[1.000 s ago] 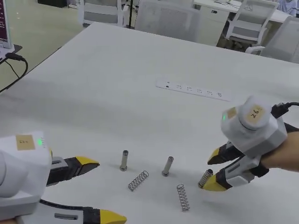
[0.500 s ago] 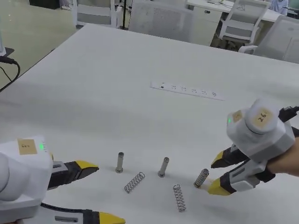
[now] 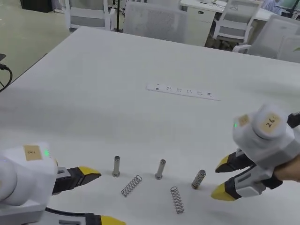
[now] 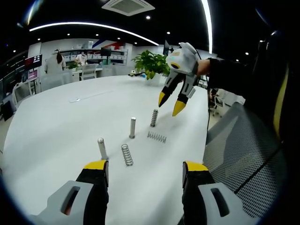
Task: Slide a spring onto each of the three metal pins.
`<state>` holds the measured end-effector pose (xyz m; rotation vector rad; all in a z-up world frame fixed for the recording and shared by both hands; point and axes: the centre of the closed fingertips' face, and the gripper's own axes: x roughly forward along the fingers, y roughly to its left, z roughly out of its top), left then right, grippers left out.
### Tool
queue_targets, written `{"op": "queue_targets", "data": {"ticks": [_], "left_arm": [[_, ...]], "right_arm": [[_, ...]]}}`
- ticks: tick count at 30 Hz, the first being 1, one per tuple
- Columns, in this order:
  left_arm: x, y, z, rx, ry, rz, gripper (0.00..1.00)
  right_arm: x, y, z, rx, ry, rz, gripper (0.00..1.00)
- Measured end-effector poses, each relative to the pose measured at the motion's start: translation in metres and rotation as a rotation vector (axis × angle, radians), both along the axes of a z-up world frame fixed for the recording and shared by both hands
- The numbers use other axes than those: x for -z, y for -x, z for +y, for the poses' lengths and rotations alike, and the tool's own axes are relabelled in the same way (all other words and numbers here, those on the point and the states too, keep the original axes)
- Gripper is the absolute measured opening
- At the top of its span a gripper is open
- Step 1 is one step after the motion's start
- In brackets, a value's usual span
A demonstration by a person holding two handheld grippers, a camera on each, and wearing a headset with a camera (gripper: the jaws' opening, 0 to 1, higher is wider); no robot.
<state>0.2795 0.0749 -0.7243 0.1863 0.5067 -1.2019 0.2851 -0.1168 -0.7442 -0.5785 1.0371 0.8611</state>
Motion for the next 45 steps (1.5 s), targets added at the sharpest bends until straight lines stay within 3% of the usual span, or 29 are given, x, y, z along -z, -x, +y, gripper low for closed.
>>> {"op": "queue_targets", "data": {"ticks": [11,27,45], "left_arm": [[0.008,-0.004,-0.008,0.030,-0.021,-0.004,0.53],[0.033,-0.012,-0.022,0.073,-0.084,-0.002,0.46],[0.051,-0.027,-0.029,0.043,-0.122,-0.005,0.35]], "right_arm": [[0.002,0.011,-0.006,0.037,-0.012,-0.002,0.35],[0.004,0.021,-0.010,0.062,-0.021,-0.010,0.34],[0.003,0.026,-0.009,0.071,-0.024,-0.016,0.34]]}}
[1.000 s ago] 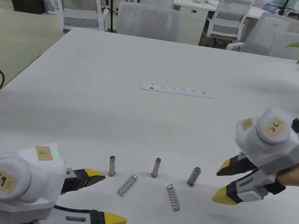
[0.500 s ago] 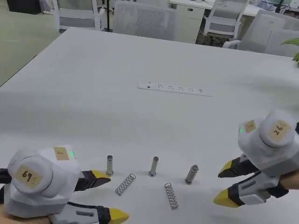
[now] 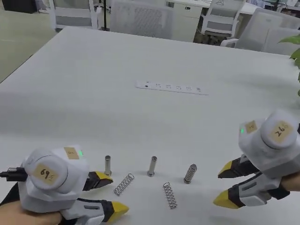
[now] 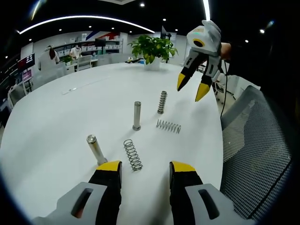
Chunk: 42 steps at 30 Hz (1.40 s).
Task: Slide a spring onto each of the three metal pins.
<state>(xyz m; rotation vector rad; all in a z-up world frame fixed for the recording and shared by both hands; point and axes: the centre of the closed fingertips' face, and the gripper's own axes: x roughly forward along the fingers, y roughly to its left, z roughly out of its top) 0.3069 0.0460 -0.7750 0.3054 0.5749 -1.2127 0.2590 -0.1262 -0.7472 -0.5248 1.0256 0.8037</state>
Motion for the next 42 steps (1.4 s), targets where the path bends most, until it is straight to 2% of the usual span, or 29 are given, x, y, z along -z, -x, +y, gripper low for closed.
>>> {"op": "queue_targets", "data": {"ticks": [10,18,31,42], "left_arm": [[0.003,-0.009,-0.003,-0.027,-0.003,-0.023,0.28],[0.006,-0.011,-0.006,-0.026,-0.008,-0.023,0.22],[0.010,-0.015,-0.008,-0.028,-0.028,-0.053,0.15],[0.013,-0.018,-0.005,-0.031,-0.048,-0.064,0.08]], "right_arm": [[0.000,0.001,0.000,0.004,-0.001,0.001,0.34],[0.001,0.001,0.002,0.003,-0.003,0.002,0.34],[0.000,0.001,0.002,0.001,-0.005,0.001,0.34],[0.000,0.002,0.002,-0.002,-0.003,0.002,0.34]]}}
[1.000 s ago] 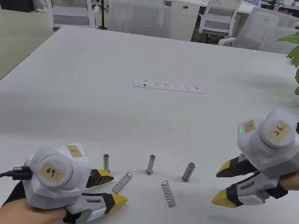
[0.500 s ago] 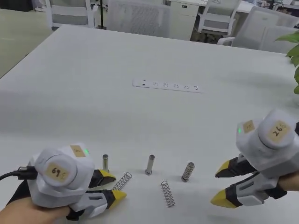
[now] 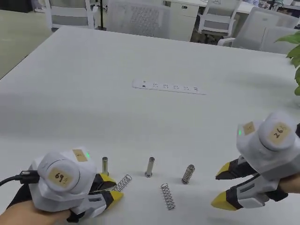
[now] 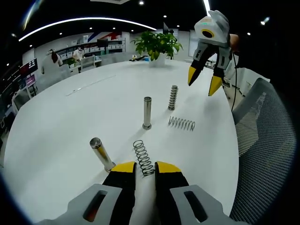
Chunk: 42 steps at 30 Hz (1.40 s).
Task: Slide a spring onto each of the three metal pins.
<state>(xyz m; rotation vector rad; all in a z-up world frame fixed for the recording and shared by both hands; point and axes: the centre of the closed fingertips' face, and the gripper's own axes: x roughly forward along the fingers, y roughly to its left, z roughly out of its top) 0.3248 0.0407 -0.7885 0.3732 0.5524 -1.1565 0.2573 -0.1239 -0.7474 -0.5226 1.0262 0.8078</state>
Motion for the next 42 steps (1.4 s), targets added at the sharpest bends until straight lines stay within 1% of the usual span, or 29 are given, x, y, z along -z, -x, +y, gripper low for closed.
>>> {"op": "queue_targets", "data": {"ticks": [2,5,11,14,15,23,24,26,34,36,38,42], "left_arm": [[0.000,0.000,0.000,0.000,-0.002,-0.002,0.07],[0.000,-0.001,0.001,0.002,-0.008,-0.015,0.05],[0.001,-0.001,0.001,-0.001,-0.009,-0.012,0.08],[0.001,-0.002,0.002,0.002,-0.013,-0.023,0.04],[0.001,-0.001,0.002,-0.001,-0.015,-0.017,0.04],[0.000,0.001,0.004,0.007,-0.017,-0.019,0.03],[0.000,0.002,0.005,0.012,-0.018,-0.022,0.03],[-0.002,0.003,0.006,0.013,-0.013,-0.018,0.03],[-0.005,0.010,0.010,0.037,-0.013,-0.014,0.03],[-0.007,0.012,0.011,0.040,-0.008,-0.010,0.03],[-0.010,0.015,0.011,0.046,-0.002,-0.012,0.03],[-0.015,0.020,0.011,0.060,0.007,-0.013,0.03]], "right_arm": [[0.000,0.000,0.000,0.000,-0.001,0.002,0.34],[0.000,0.000,0.001,-0.003,-0.002,0.001,0.34],[0.000,0.000,0.001,-0.004,-0.001,0.001,0.34],[0.000,0.000,0.002,-0.005,-0.001,0.001,0.33],[0.000,0.000,0.002,-0.005,-0.001,0.000,0.33],[-0.003,-0.001,0.004,-0.008,-0.005,-0.008,0.33],[-0.004,0.000,0.005,-0.008,-0.010,-0.008,0.33],[-0.006,0.000,0.006,-0.007,-0.020,-0.009,0.33],[-0.010,0.001,0.008,-0.008,-0.030,-0.018,0.32],[-0.012,0.001,0.010,-0.008,-0.039,-0.020,0.32],[-0.014,0.001,0.012,-0.007,-0.055,-0.021,0.31],[-0.015,0.001,0.013,-0.009,-0.058,-0.023,0.31]]}}
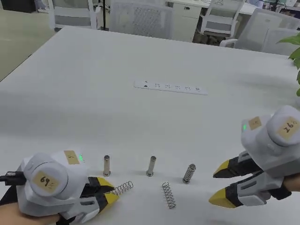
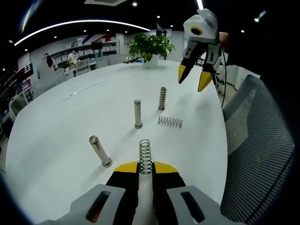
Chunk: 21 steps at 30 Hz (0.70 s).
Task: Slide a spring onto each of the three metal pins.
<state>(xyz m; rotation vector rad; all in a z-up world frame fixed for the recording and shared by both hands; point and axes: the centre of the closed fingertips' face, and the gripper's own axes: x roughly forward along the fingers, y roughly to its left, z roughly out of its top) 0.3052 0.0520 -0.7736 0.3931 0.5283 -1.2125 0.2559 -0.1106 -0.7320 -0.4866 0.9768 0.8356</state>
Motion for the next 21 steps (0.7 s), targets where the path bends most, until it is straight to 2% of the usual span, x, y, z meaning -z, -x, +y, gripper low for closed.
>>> {"op": "queue_targets", "data": {"ticks": [11,16,21], "left_arm": [[-0.019,0.010,0.000,0.025,0.045,-0.006,0.03],[-0.026,0.014,0.000,0.033,0.065,-0.004,0.03],[-0.034,0.020,-0.003,0.055,0.080,-0.009,0.03]], "right_arm": [[-0.010,0.002,0.019,-0.020,-0.072,-0.008,0.31],[-0.017,0.003,0.034,-0.034,-0.128,-0.012,0.31],[-0.018,0.002,0.045,-0.060,-0.145,-0.012,0.31]]}}
